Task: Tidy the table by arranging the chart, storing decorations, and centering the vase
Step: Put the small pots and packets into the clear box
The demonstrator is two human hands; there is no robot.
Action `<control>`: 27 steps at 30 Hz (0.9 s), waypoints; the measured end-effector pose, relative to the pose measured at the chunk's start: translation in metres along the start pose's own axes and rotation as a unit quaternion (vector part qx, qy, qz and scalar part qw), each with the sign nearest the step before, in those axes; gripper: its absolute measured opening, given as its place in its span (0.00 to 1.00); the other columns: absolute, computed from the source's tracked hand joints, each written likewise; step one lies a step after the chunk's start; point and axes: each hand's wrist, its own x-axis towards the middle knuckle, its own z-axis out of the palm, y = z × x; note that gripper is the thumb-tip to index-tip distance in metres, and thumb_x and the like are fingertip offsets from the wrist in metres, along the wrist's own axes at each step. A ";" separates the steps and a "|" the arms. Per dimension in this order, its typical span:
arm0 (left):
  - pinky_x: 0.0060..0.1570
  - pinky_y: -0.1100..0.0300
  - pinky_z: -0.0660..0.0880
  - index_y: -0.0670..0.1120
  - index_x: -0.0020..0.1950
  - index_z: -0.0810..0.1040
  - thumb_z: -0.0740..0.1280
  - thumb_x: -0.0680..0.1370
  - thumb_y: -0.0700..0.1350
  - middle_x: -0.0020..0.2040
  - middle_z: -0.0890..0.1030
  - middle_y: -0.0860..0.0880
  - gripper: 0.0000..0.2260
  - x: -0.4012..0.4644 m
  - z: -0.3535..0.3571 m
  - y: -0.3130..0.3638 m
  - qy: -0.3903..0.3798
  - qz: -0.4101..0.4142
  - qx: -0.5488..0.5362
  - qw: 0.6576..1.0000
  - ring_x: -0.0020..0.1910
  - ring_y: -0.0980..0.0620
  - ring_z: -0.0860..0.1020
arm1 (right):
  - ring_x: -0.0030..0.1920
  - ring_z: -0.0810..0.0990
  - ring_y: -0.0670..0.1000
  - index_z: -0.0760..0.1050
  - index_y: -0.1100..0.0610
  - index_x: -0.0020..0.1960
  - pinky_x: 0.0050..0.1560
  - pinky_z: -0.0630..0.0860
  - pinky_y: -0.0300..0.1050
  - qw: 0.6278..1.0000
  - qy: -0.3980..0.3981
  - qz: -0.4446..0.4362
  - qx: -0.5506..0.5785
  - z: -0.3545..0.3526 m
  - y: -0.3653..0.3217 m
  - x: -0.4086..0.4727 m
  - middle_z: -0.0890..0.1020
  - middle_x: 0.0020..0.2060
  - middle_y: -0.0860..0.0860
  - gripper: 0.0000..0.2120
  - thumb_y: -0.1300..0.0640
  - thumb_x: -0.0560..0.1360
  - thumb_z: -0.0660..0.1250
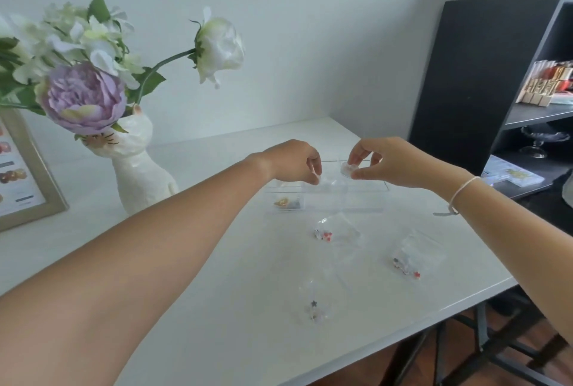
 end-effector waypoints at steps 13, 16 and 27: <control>0.55 0.52 0.74 0.49 0.48 0.78 0.72 0.70 0.49 0.48 0.75 0.53 0.09 0.026 0.012 0.006 -0.073 -0.044 0.119 0.989 0.51 0.50 0.74 | 0.36 0.74 0.42 0.74 0.43 0.39 0.31 0.68 0.28 1.000 -0.003 -0.006 0.024 0.012 0.001 0.009 0.78 0.41 0.37 0.05 0.45 0.68 0.70; 0.51 0.55 0.73 0.48 0.49 0.78 0.72 0.70 0.50 0.49 0.75 0.53 0.11 0.028 0.013 0.007 -0.064 -0.044 0.132 0.988 0.50 0.50 0.74 | 0.35 0.73 0.41 0.74 0.44 0.39 0.25 0.65 0.22 1.000 0.001 -0.009 0.026 0.013 0.000 0.013 0.78 0.40 0.38 0.06 0.48 0.69 0.71; 0.51 0.60 0.71 0.48 0.50 0.80 0.68 0.74 0.48 0.55 0.79 0.51 0.07 0.002 0.001 -0.012 0.043 0.020 0.019 0.999 0.51 0.55 0.75 | 0.40 0.75 0.39 0.76 0.51 0.43 0.39 0.69 0.34 0.998 -0.035 -0.006 -0.054 0.021 -0.010 0.032 0.80 0.45 0.45 0.05 0.52 0.69 0.71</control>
